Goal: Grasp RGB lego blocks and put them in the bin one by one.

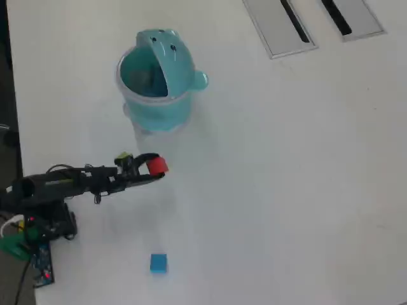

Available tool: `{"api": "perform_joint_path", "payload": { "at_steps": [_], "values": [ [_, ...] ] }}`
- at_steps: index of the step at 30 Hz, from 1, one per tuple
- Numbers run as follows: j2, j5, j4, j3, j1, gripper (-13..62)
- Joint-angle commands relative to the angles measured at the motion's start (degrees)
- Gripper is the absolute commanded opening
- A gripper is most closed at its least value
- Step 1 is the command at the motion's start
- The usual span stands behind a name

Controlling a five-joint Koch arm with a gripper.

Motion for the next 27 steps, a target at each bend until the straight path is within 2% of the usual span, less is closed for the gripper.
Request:
{"api": "perform_joint_path", "payload": {
  "at_steps": [1, 15, 27],
  "values": [
    [3.6, 1.05, -0.62, -4.31, -1.85, 12.6],
    [13.18, 1.93, 5.1, -7.73, -10.81, 10.3],
    [13.54, -3.25, 8.26, -19.69, -21.27, 10.0]
  ]
}}
